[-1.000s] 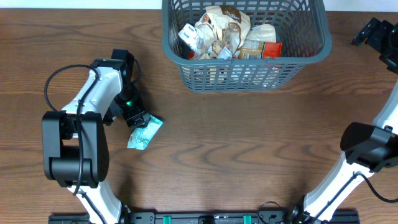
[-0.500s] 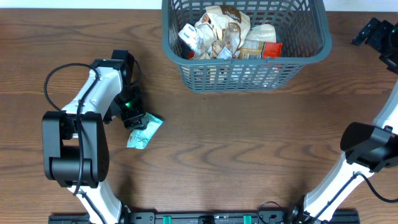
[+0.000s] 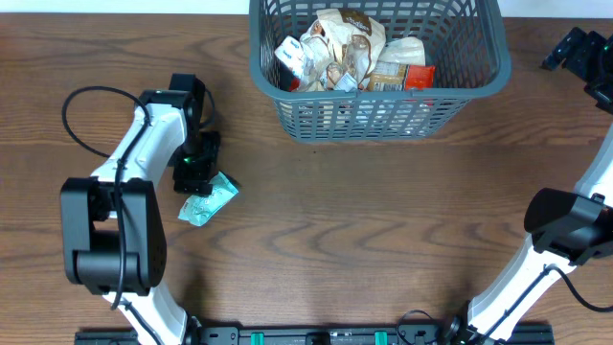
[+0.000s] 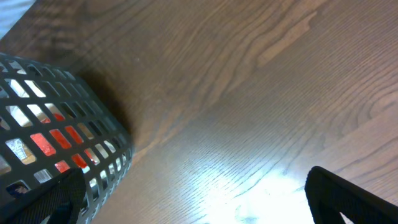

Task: Pack container
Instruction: 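Grasp the mint-green packet with the left gripper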

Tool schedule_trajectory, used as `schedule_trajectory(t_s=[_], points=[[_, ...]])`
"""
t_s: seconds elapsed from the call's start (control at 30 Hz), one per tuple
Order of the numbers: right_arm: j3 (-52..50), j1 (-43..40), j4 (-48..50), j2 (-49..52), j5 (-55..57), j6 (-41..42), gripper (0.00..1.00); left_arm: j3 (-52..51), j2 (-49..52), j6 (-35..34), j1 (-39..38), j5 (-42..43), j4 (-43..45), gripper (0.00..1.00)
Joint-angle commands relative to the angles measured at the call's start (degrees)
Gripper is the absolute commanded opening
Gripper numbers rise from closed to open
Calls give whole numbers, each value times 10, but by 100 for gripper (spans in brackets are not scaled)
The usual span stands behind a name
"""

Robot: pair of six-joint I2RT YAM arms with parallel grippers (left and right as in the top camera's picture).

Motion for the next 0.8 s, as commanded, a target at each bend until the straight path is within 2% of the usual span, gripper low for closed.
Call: schedule_trajectory(t_s=[0.0, 0.2, 0.33, 0.43, 0.57, 0.6, 0.67, 0.77], points=[[-3, 3, -1, -6, -4, 0, 99, 19, -34, 55, 0, -17, -7, 87], [-3, 3, -1, -6, -4, 0, 99, 19, -79, 82, -10, -12, -6, 87], [-3, 3, -1, -6, -4, 0, 99, 19, -122, 167, -28, 0, -11, 87], [-3, 3, -1, -6, -4, 0, 99, 19, -155, 299, -33, -17, -12, 87], [-3, 3, -1, -6, -4, 0, 99, 19, -183, 610, -30, -31, -41, 87], [-3, 3, -1, -6, -4, 0, 99, 19, -184, 664, -30, -40, -57, 87], [-3, 3, -1, -6, -4, 0, 99, 17, -183, 727, -29, -92, -82, 87], [-3, 3, -1, -6, -4, 0, 99, 5, -181, 752, -29, -188, -90, 87]])
